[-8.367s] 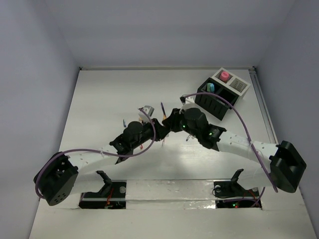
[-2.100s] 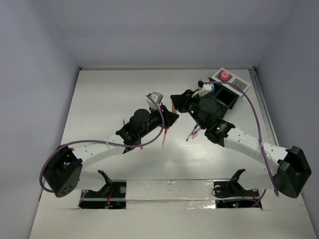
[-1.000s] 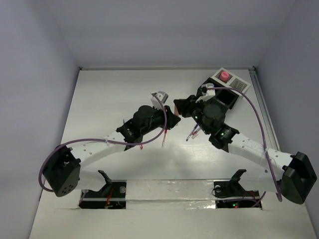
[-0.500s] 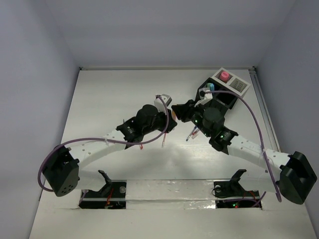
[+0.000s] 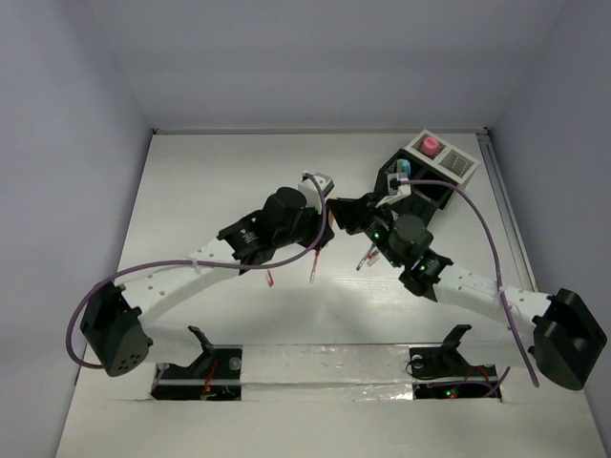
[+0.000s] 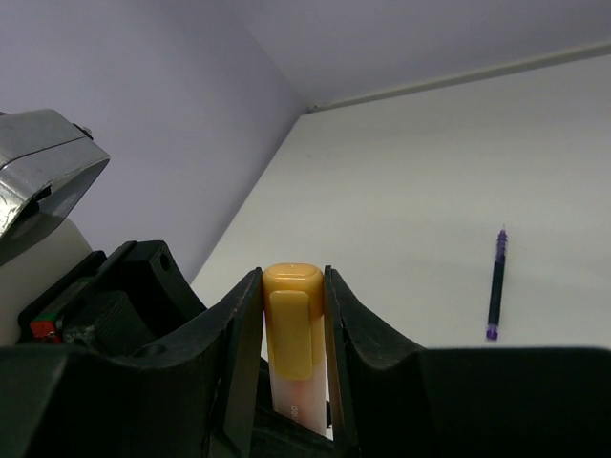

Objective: Sort the stationery into containers
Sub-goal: Close the pen cap on the pen, then place the pen in the storage box.

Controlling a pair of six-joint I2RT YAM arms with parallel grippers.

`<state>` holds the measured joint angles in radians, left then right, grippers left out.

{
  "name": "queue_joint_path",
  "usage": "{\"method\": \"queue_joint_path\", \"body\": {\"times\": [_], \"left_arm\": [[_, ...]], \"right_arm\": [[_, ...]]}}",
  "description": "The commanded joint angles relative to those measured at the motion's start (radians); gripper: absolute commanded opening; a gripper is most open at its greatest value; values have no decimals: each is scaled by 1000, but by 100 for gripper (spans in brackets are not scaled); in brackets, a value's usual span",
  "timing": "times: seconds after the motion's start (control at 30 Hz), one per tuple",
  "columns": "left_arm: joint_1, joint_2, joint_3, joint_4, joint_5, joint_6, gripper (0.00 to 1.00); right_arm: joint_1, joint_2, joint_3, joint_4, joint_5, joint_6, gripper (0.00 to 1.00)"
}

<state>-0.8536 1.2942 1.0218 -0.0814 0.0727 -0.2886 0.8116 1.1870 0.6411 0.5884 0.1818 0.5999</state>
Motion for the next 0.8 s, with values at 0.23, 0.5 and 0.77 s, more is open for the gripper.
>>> {"method": "queue_joint_path", "body": {"times": [0.23,0.5,0.77], "left_arm": [[22,-75,129,561,6,-27,0],[22,-113,-136,572,62,-106,6],[13,-191,-261,545,94,-93,37]], "right_arm": [[121,33,3,-395,-87,9,0],[-53,29,216,-335,7,-2,0],[-256,157,403,-266,21,-9,0]]}}
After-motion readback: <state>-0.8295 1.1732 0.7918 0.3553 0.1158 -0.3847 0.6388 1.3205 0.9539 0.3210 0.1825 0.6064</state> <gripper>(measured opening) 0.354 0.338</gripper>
